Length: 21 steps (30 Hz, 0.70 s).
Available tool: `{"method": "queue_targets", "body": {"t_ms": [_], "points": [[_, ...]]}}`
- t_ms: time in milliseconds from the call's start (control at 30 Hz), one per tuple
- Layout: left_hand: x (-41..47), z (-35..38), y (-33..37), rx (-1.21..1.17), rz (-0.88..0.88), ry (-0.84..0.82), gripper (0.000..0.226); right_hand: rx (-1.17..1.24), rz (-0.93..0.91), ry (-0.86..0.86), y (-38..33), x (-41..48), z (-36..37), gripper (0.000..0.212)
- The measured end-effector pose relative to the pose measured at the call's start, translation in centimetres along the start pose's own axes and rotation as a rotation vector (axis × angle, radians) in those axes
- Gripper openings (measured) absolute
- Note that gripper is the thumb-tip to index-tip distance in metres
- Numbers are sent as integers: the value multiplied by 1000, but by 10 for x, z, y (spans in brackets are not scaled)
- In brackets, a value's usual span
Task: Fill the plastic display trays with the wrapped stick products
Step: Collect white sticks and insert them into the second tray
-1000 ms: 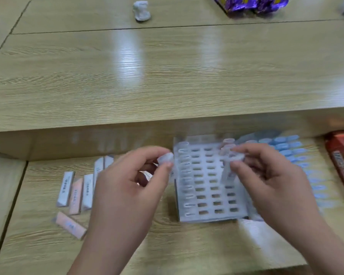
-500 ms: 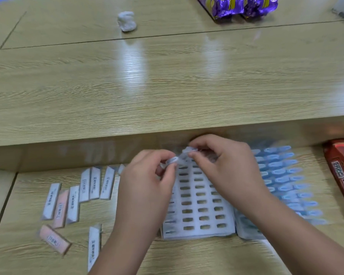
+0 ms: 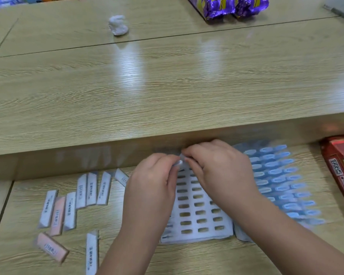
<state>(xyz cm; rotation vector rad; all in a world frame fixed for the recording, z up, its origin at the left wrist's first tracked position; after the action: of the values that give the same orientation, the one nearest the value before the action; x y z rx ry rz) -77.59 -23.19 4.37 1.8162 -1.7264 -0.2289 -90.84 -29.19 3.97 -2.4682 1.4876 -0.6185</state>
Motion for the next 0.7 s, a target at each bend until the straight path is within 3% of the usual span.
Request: {"method": "queue_targets", "body": {"t_ms": [200,367,500,700], "points": [[8,-1,1,-17,-40,-61,22,-34,-23,-66,-2,-1,0,14],[15,-3,-3,84,116,-72,11,42,14,-70,-1,0,-3,18],[15,0,-9,130,220,-165,16,4,-1,-142,-1,1,-1,23],[15,-2,-7,208,161,-179,12,-39,-24,-123,-6,0,-2,21]]}}
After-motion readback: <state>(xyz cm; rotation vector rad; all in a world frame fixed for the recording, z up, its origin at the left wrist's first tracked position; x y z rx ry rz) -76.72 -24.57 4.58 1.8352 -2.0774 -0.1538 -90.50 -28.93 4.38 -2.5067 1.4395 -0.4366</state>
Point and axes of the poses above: each hand's wrist, its own x-axis towards the middle knuckle, its own z-axis out of the palm, y = z × x, the point moved 3 cm from there along x, towards the middle knuckle, and after that the axes turned 3 degrees about z, right-handed, at the moved point
